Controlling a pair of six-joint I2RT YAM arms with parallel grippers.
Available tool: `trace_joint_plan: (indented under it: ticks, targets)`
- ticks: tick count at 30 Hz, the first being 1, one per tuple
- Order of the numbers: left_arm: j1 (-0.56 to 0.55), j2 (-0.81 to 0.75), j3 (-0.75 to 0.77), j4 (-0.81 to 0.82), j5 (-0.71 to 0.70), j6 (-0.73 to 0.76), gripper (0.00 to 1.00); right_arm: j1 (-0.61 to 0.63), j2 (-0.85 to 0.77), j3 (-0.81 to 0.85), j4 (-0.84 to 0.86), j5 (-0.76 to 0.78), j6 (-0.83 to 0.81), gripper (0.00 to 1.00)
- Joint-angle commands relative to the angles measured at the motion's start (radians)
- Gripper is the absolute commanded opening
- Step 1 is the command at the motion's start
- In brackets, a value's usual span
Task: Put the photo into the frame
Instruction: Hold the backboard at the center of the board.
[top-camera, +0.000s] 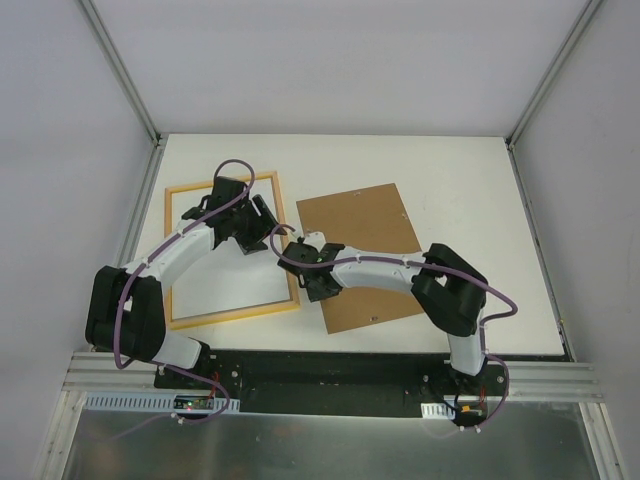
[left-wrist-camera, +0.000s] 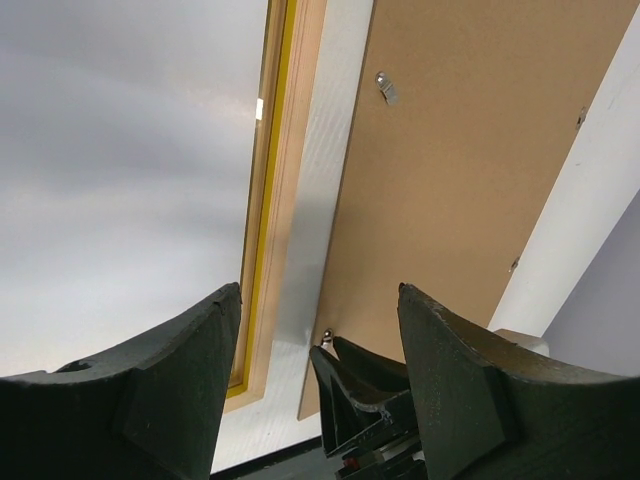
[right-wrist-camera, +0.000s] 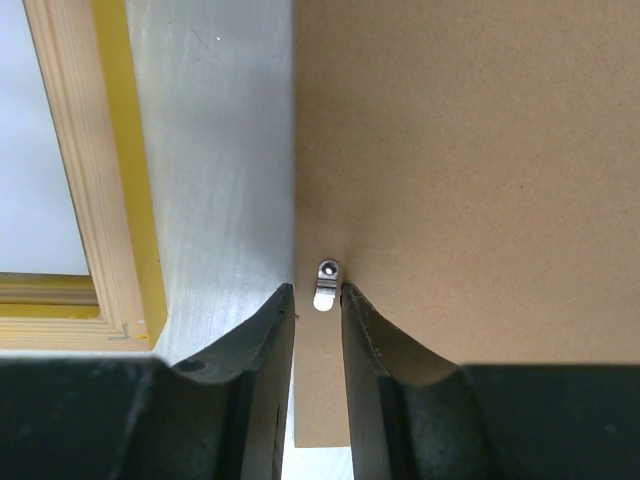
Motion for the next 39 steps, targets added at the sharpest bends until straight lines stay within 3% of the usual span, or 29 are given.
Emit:
trace_joint_plan:
  ticks: [1,16,24,31,39]
  targets:
    - [0.011,-0.025,0.006,-0.003,0.006,0.017,0.63,0.006,0.015,0.039,-0.021,0.012,0.002,0.27]
    - [0.009,-0.036,-0.006,-0.003,0.024,0.009,0.63,-0.013,-0.037,-0.082,0.035,-0.003,0.032,0.16]
    - [-0.004,-0.033,-0.022,0.001,0.027,0.003,0.63,-0.025,-0.06,-0.113,0.061,-0.017,0.029,0.15]
    - [-0.063,-0.007,-0.014,0.014,0.036,-0.03,0.63,-0.039,-0.086,-0.153,0.06,0.003,0.029,0.01]
    - [-0.176,0.062,0.001,0.07,0.047,-0.13,0.64,-0.06,-0.151,-0.219,0.061,0.026,0.026,0.01]
